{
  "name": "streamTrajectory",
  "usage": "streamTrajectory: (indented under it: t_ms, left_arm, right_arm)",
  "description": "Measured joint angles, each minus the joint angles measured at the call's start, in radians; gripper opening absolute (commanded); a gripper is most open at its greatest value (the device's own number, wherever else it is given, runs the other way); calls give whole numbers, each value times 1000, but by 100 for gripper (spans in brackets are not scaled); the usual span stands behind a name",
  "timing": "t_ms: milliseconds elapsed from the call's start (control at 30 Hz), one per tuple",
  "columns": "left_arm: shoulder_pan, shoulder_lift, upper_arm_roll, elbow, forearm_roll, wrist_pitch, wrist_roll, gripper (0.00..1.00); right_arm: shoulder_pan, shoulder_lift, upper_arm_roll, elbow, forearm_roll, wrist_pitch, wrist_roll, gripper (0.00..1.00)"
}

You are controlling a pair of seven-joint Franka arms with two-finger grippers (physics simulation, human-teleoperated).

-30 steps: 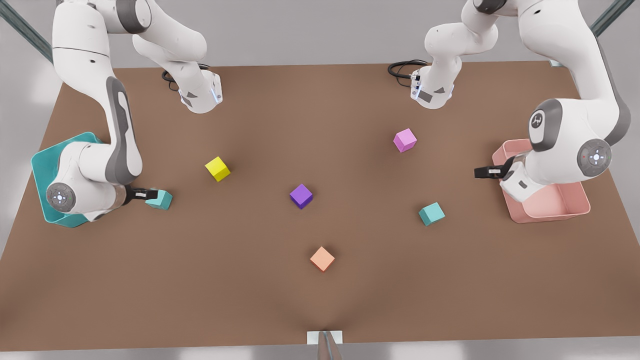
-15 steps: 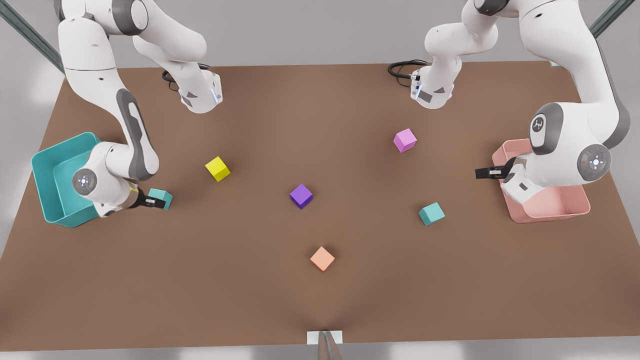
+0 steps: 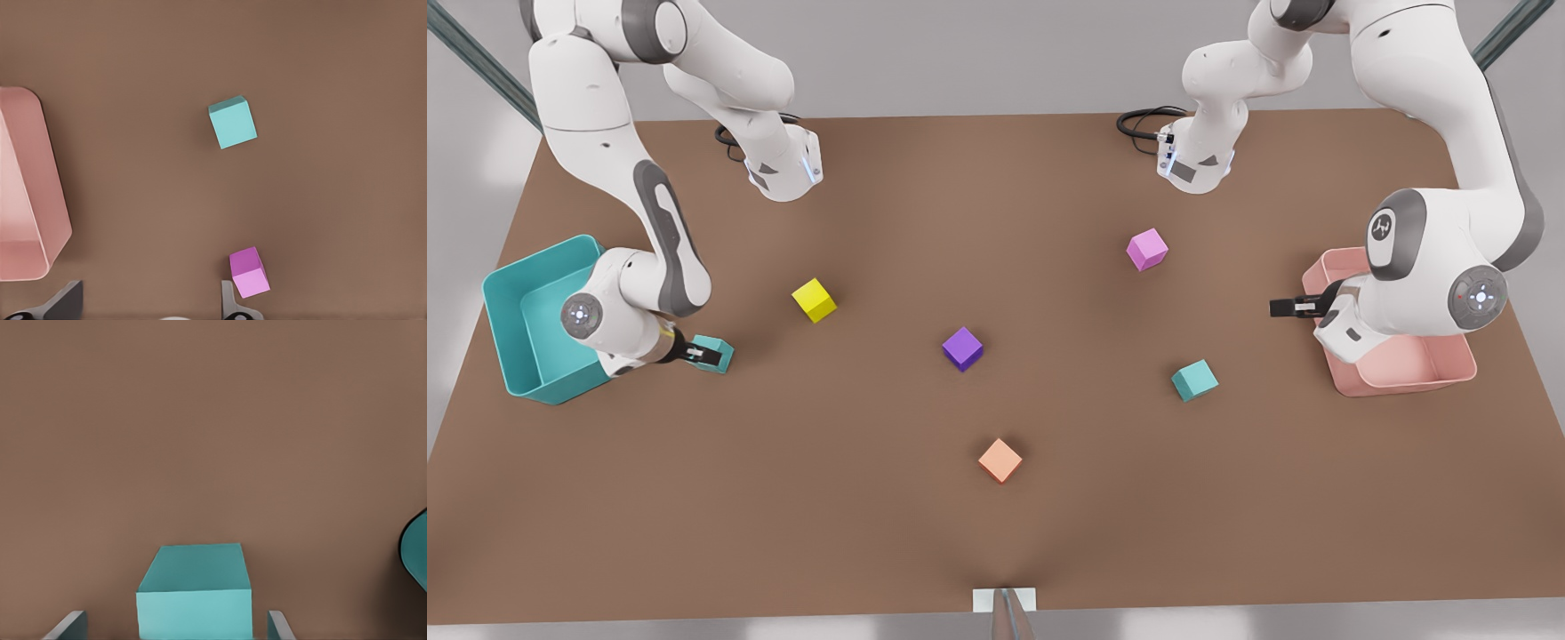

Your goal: Stack the two blue cubes on top of each other

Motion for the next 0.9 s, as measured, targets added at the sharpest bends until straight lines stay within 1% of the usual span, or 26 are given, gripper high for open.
streamTrajectory:
  t_ms: [300, 600, 633, 667, 733, 767, 833, 900]
  left_arm:
    - [0, 6, 0, 1, 0, -1, -1, 100]
    - [0, 7, 0, 0, 0, -2, -2, 100]
    - [0, 8, 0, -1, 0, -2, -2, 100]
    - [0, 10, 0, -1, 0, -2, -2, 100]
    - [0, 13, 0, -1, 0, -1, -2, 100]
    - [0, 13, 0, -1, 0, -1, -2, 100]
    - [0, 13, 0, -1, 0, -1, -2, 100]
    - [0, 13, 0, 0, 0, -1, -3, 100]
  right_arm:
    - [0, 33, 0, -1, 10, 6, 3, 100]
    - [-23, 100, 0, 4, 14, 28, 5, 100]
    - [-23, 101, 1, 4, 14, 30, 5, 94]
    - [-23, 100, 1, 4, 14, 32, 5, 84]
    - [-23, 100, 1, 4, 15, 34, 5, 72]
    - [-23, 99, 2, 4, 16, 34, 4, 67]
    - [-21, 92, 4, 14, 20, 27, 0, 63]
    - [-18, 76, 9, 46, 25, 2, -3, 63]
